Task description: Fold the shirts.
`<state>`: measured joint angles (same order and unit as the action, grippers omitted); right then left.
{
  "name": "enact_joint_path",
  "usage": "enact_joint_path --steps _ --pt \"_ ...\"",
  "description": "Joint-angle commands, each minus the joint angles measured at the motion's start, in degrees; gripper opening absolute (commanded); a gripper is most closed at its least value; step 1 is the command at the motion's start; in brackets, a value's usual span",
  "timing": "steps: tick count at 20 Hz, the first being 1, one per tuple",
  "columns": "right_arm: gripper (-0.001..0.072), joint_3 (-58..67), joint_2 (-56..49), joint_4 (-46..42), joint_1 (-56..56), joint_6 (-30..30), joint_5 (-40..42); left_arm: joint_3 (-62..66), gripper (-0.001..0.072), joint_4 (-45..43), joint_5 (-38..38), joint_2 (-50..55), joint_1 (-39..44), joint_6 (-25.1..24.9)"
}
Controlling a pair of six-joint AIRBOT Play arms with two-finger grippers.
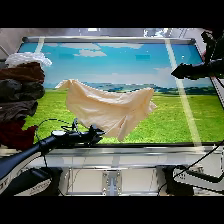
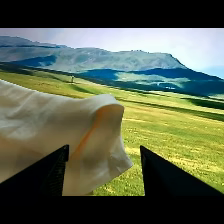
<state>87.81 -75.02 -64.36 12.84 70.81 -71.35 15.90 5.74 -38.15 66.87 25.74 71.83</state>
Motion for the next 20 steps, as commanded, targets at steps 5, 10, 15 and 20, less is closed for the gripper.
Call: enact_joint_path --steps 5,10,15,20 --pt "0.0492 -0.02 -0.02 0.07 -0.02 0.04 0.02 0.07 0.0354 -3.93 7.13 0.09 0.02 6.21" --pt "0.0493 -0.02 -0.02 0.22 -0.02 0.17 -0.02 0.22 0.0345 -2.43 7.74 2.38 0.35 6.14" --pt "0.0492 -0.02 -0.02 0.46 -0.02 0.22 -0.04 3.21 0.0198 -1.81 10.60 3.39 0.35 5.68" --pt "0.0492 -0.02 -0.02 1.09 -0.02 0.22 -0.07 7.39 0.0012 -1.81 11.39 3.34 0.35 1.20"
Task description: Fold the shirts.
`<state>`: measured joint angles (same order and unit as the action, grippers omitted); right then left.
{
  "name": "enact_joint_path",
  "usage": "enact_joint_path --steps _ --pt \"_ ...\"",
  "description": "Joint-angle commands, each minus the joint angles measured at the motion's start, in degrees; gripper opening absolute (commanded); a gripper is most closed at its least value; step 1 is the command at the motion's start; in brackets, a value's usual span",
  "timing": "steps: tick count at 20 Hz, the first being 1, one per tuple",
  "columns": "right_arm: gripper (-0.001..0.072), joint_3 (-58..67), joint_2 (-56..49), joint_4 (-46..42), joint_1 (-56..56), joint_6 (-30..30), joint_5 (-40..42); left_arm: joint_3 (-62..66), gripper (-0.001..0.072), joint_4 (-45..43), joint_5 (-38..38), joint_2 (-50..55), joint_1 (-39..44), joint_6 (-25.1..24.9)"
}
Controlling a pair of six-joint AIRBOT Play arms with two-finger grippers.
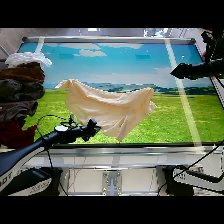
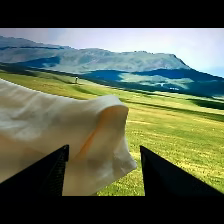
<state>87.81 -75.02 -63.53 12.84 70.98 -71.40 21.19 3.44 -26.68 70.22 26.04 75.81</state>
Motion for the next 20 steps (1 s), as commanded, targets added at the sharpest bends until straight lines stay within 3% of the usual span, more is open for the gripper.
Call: enact_joint_path --steps 1,6,8,10,13,20 --pt "0.0492 -0.02 -0.02 -0.13 -0.02 0.02 -0.02 2.58 0.0012 0.46 -0.09 -0.07 0.02 -3.06" --pt "0.0492 -11.80 -0.31 -6.99 0.15 1.55 0.20 2.89 0.0012 0.20 -0.07 -4.09 -4.00 -5.88" --pt "0.0492 -20.35 -1.75 -6.51 0.15 1.84 5.16 2.89 0.0012 -0.44 -0.09 -7.69 -7.48 -6.71" --pt "0.0492 -24.63 -5.38 -1.62 0.15 3.21 8.17 2.89 0.0012 -0.42 -0.11 -10.97 -10.36 -6.67" --pt "0.0493 -24.76 -12.96 9.11 -0.28 0.81 6.27 2.89 0.0012 -0.44 -0.07 -14.56 -12.52 -6.71" --pt "0.0493 -24.76 -18.01 10.64 -1.20 0.31 8.68 2.86 0.0012 -0.50 -0.07 -16.02 -13.94 -6.88"
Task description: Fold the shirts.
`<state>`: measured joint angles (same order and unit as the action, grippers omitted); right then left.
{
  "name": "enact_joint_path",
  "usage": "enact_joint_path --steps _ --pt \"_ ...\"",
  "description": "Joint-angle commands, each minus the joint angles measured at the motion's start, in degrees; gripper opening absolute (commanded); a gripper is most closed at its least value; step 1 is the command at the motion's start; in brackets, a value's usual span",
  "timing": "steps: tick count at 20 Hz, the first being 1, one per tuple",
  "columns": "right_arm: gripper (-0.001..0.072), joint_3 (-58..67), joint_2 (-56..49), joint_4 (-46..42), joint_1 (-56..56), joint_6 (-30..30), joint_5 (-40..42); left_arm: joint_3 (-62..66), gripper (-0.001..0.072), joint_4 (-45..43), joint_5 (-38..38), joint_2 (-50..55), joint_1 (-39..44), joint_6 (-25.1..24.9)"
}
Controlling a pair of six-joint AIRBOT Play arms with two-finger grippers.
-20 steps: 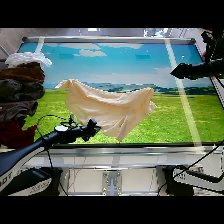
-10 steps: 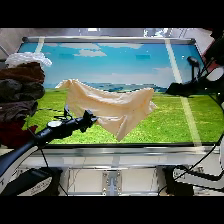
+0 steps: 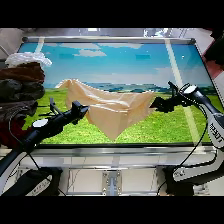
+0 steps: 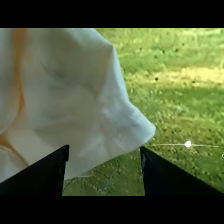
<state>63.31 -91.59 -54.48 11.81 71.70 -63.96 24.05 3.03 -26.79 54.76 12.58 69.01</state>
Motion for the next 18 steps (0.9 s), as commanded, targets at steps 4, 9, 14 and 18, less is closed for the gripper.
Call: enact_joint_path --steps 4,9,14,18 --pt "0.0493 -0.26 -1.44 1.60 -0.28 -0.42 1.57 0.00 0.0012 -2.23 0.02 -0.57 -0.48 -0.07" --pt "0.0414 -0.26 -1.46 2.05 -4.00 -0.87 6.60 0.00 0.0011 -2.58 0.02 -0.59 -0.48 -0.04" --pt "0.0016 4.09 -0.44 1.88 -6.71 -2.84 7.72 0.02 0.0012 -2.58 -0.07 -1.09 -2.21 -1.62" --pt "0.0015 14.93 8.48 -5.79 -3.82 -2.80 -1.03 0.33 0.0011 -2.64 -9.38 -9.11 -14.25 -6.95"
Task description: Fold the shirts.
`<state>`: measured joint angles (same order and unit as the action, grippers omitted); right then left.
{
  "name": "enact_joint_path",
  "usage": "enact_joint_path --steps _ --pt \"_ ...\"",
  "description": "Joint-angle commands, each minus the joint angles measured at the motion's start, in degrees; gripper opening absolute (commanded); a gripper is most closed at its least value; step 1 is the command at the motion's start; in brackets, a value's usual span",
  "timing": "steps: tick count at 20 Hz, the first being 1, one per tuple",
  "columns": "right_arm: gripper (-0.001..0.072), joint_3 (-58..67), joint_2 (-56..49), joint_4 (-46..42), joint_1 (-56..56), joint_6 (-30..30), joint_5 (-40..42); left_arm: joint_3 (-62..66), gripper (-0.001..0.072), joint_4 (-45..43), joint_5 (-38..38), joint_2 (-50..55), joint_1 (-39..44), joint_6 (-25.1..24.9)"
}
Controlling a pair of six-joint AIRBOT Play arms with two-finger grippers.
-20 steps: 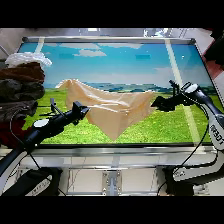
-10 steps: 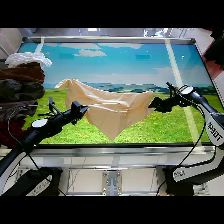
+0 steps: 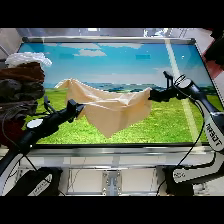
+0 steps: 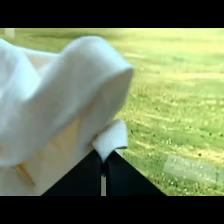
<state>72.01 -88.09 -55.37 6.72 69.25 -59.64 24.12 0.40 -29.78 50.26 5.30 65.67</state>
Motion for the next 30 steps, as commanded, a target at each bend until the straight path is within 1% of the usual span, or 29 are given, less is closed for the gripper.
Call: enact_joint_path --steps 1,3,4,6,8,10,11,12,14,15,16,17,18,19,20,23,24,25,26,28,29,30 --pt "0.0016 8.90 8.59 -6.88 2.23 -0.35 -8.02 1.18 0.0010 -0.70 -10.84 -7.85 -11.80 -3.61" --pt "0.0015 13.90 17.49 -10.88 3.69 -0.37 -13.33 6.23 0.0009 -5.25 -20.06 -14.03 -20.79 -3.48" --pt "0.0015 15.98 22.82 -13.22 3.78 -0.33 -14.82 10.32 0.0008 -7.91 -23.19 -16.81 -24.68 -2.38" --pt "0.0014 19.47 33.05 -15.10 3.78 -0.33 -15.02 20.41 0.0008 -15.30 -25.24 -20.59 -30.27 0.90" --pt "0.0013 24.02 41.16 -15.50 3.78 -0.31 -14.47 32.41 0.0008 -23.37 -27.96 -21.51 -33.94 3.61" --pt "0.0012 29.86 45.92 -15.45 3.76 -0.24 -14.47 44.28 0.0009 -28.46 -31.04 -20.83 -35.67 3.87" --pt "0.0012 32.79 47.08 -15.47 3.76 0.42 -14.53 50.16 0.0008 -31.45 -31.76 -20.35 -35.95 4.28" --pt "0.0011 34.93 47.36 -15.41 3.78 0.55 -14.64 55.41 0.0009 -35.52 -32.46 -19.74 -35.95 5.75" --pt "0.0011 36.59 46.69 -15.61 3.78 0.57 -15.23 61.81 0.0009 -43.76 -36.50 -17.77 -35.95 9.07" --pt "0.0012 36.39 45.48 -16.09 3.78 0.59 -16.31 62.20 0.0008 -46.16 -38.97 -16.59 -35.95 10.12" --pt "0.0012 36.37 43.06 -16.55 3.76 0.83 -18.71 62.16 0.0008 -48.11 -43.21 -14.32 -35.89 11.13" --pt "0.0013 36.00 39.71 -16.46 3.78 1.40 -20.85 61.92 0.0008 -48.65 -47.52 -10.97 -35.82 12.26" --pt "0.0013 34.53 36.44 -16.33 3.76 1.84 -21.16 61.18 0.0008 -48.43 -49.20 -7.63 -35.21 12.35" --pt "0.0013 32.39 33.00 -16.17 3.76 1.84 -20.28 60.02 0.0008 -49.07 -48.28 -4.31 -33.81 12.31" --pt "0.0013 29.62 29.09 -16.09 3.76 1.86 -18.40 58.62 0.0008 -51.21 -45.59 -0.39 -31.45 12.35" --pt "0.0013 22.34 16.76 -10.75 3.28 1.77 -11.78 56.85 0.0008 -59.87 -37.20 13.97 -20.09 12.35" --pt "0.0014 21.05 12.63 -10.14 2.67 1.79 -9.46 56.87 0.0009 -62.60 -33.46 18.93 -16.39 12.35" --pt "0.0013 20.46 8.09 -10.19 1.81 1.77 -7.26 56.87 0.0009 -64.74 -27.93 24.11 -13.14 12.63" --pt "0.0014 20.44 3.89 -10.34 1.09 1.79 -4.92 56.89 0.0009 -66.14 -21.53 28.59 -10.84 15.19" --pt "0.0013 20.44 -3.15 -10.36 0.28 3.04 2.93 57.72 0.0009 -66.79 -7.93 36.41 -8.46 21.99" --pt "0.0013 20.44 -5.79 -10.32 -0.02 4.94 8.09 59.04 0.0008 -66.75 -3.63 39.67 -7.91 23.85" --pt "0.0013 20.46 -7.63 -9.97 -0.11 5.75 12.61 60.63 0.0009 -66.79 -2.21 42.32 -7.48 23.98"
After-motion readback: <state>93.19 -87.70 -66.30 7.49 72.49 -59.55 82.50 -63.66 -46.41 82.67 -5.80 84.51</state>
